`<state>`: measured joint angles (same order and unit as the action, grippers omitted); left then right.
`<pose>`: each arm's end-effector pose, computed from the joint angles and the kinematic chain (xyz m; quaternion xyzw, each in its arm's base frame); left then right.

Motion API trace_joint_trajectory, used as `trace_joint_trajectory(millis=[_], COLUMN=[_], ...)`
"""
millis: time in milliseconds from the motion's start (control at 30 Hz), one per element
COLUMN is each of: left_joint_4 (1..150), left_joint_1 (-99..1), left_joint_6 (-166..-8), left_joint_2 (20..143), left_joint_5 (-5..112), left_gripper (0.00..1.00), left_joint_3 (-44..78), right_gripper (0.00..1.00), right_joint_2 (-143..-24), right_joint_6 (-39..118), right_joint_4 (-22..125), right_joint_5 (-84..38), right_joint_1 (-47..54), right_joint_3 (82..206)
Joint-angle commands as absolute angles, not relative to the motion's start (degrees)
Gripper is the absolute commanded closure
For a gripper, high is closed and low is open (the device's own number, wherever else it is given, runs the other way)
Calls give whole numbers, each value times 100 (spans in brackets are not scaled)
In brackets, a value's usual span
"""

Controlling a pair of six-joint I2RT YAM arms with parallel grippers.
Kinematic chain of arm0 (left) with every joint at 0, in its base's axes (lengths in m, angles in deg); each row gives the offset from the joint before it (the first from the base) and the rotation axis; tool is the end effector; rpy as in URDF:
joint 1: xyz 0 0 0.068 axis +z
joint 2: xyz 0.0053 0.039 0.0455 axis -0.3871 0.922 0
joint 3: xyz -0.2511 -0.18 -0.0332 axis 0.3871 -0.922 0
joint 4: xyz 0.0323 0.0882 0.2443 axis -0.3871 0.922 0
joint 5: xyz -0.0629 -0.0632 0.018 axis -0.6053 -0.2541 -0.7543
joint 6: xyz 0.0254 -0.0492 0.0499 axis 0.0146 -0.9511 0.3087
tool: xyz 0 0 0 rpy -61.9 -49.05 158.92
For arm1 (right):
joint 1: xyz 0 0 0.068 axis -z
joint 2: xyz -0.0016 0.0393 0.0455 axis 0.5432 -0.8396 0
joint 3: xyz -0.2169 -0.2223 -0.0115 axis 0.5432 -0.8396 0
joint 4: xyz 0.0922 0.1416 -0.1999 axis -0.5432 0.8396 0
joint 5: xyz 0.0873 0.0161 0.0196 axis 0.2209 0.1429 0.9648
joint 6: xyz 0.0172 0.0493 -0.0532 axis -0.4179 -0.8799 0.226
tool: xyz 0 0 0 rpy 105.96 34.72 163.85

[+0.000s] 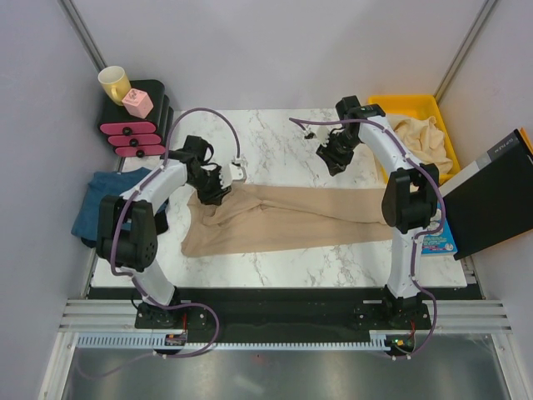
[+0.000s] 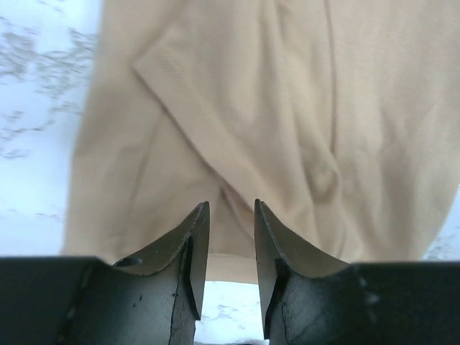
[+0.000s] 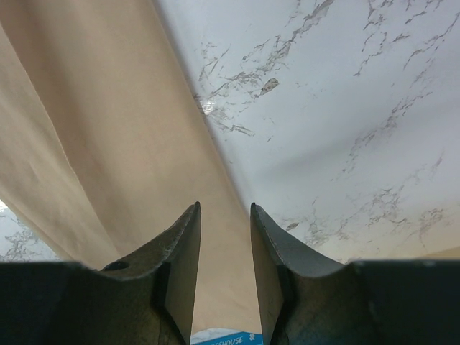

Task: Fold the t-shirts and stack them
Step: Fold the tshirt

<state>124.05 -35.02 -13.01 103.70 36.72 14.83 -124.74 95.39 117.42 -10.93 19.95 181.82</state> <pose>0.3273 -0.0982 0.2294 0.6072 0.7523 -0.1390 0.2145 0.4512 0.1255 0.2612 -0.5224 0.8262 0.1242 0.1705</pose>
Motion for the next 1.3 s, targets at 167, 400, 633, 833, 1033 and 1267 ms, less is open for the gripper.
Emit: trace_joint_trajectory(millis=[167, 400, 633, 833, 1033, 1267], left_joint_4=[12272, 12553, 12624, 12650, 12650, 12659], left_joint_1=[-3481, -3525, -3525, -3525, -3525, -3534], left_joint_6=[-1440, -1335, -1256, -1238, -1220, -1229], left_joint_2=[10833, 11114, 11527, 11817, 11941, 12072], left_joint_5=[3611, 3356, 3277, 3269, 3251, 3216], left_gripper=[60, 40, 35, 33, 34, 38], left_joint_3=[2327, 2529, 2696, 2863, 2925, 2925], right_gripper=[59, 59, 59, 59, 59, 60], right_joint_2=[-12145, -12189, -12250, -12259, -12259, -12285], right_joint_6=[9602, 9611, 9575, 9584, 9567, 9575], right_joint_4=[11666, 11613, 11622, 11631, 11622, 11631], right_joint_5=[-1101, -1136, -1154, -1207, -1224, -1250], right_joint_1=[2016, 2016, 2016, 2016, 2016, 2016], right_joint_3=[18129, 18190, 18314, 18349, 18366, 18437])
